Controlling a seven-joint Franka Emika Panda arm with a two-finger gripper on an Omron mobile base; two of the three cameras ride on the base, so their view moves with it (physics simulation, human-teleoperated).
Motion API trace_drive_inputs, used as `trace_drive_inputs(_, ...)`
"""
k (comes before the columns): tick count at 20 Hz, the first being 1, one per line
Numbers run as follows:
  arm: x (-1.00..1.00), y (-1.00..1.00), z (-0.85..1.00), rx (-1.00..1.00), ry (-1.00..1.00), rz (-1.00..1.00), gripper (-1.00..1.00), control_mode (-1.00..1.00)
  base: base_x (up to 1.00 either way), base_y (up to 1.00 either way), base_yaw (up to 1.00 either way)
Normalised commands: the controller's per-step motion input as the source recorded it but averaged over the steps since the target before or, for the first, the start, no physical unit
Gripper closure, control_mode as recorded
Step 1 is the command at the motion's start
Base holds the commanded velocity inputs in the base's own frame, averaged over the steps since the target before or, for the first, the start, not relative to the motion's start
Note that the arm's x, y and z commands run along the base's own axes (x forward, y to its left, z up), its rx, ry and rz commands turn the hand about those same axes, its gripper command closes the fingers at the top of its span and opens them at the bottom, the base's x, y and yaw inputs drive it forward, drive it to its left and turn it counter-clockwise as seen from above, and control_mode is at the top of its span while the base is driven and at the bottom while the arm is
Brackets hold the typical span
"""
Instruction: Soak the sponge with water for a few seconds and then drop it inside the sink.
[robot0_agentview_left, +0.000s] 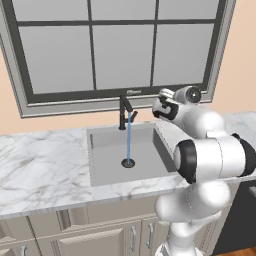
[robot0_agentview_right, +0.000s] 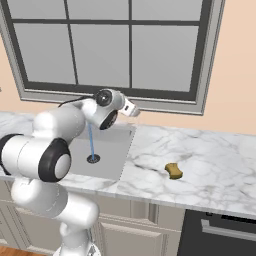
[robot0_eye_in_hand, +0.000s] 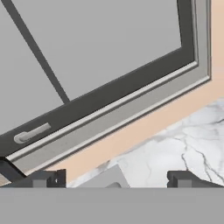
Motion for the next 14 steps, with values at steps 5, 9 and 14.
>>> trace_drive_inputs(5, -0.33, -0.10, 0.66, 0.00, 0.12, 0.04, -1.00, -1.00, 0.00, 0.00, 0.00)
trace_drive_inputs(9, -0.22, -0.18, 0.32, 0.00, 0.26, 0.07, -1.00, -1.00, 0.00, 0.00, 0.00)
trace_drive_inputs(14, -0.12, -0.13, 0.10, 0.00, 0.29, 0.08, -1.00, -1.00, 0.00, 0.00, 0.00)
